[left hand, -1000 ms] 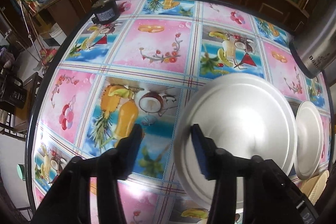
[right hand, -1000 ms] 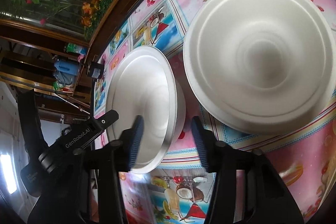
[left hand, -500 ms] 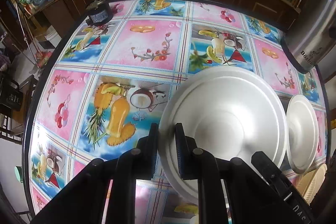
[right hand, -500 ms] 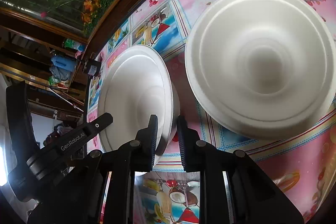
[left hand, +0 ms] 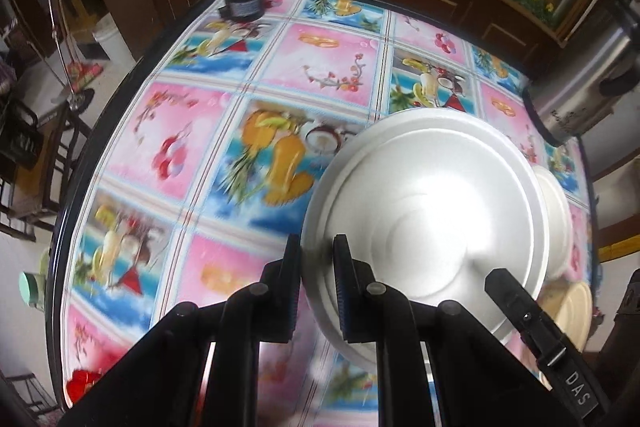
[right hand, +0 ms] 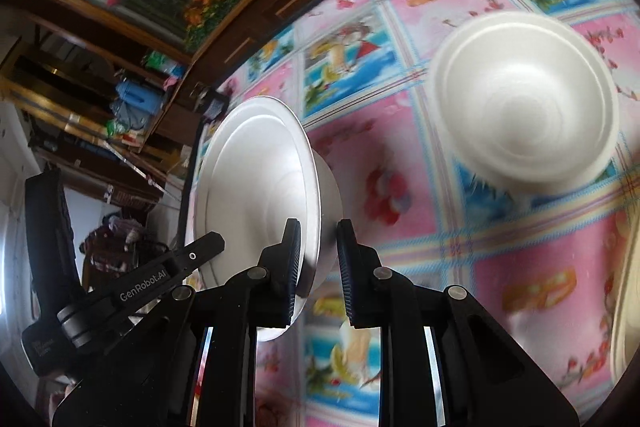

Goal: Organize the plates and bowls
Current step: 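Grasp the large white bowl rim with both tools and lift it, then carry the white bowl with both tools onto the beige bowl stack, then open both tools to release the white bowl on the stack, then move both tools toward the small white bowl beside the thermos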

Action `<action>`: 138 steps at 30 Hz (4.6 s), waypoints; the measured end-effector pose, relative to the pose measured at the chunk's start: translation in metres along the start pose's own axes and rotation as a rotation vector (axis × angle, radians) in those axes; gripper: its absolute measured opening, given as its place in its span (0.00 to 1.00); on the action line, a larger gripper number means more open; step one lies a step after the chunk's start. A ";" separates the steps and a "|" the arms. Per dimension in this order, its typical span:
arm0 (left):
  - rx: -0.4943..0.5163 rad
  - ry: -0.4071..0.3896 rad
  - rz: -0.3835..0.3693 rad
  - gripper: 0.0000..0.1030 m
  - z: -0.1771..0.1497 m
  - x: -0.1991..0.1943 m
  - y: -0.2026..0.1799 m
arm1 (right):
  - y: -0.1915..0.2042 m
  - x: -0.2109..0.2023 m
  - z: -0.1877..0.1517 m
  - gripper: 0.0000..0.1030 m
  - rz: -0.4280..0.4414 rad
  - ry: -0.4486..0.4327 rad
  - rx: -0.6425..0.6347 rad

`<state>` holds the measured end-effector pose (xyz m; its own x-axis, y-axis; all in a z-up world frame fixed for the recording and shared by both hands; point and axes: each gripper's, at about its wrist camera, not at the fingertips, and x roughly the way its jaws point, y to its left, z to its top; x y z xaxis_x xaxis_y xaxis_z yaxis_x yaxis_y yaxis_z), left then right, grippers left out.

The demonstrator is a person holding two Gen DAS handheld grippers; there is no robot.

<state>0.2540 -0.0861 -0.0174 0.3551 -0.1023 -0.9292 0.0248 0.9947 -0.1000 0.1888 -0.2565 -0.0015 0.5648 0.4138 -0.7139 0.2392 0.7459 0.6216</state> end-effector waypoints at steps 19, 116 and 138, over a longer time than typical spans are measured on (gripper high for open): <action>0.028 -0.020 0.017 0.14 -0.134 -0.102 0.111 | 0.080 -0.051 -0.153 0.18 0.089 0.095 -0.228; 0.183 -0.067 -0.105 0.58 0.020 0.049 -0.170 | -0.151 -0.050 0.099 0.32 -0.190 -0.042 0.122; 0.193 0.027 -0.103 0.57 0.007 0.084 -0.196 | -0.159 -0.039 0.095 0.32 -0.133 -0.035 0.180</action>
<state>0.2853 -0.2897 -0.0734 0.3162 -0.2011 -0.9271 0.2387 0.9627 -0.1274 0.2037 -0.4409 -0.0423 0.5453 0.2972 -0.7838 0.4490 0.6860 0.5725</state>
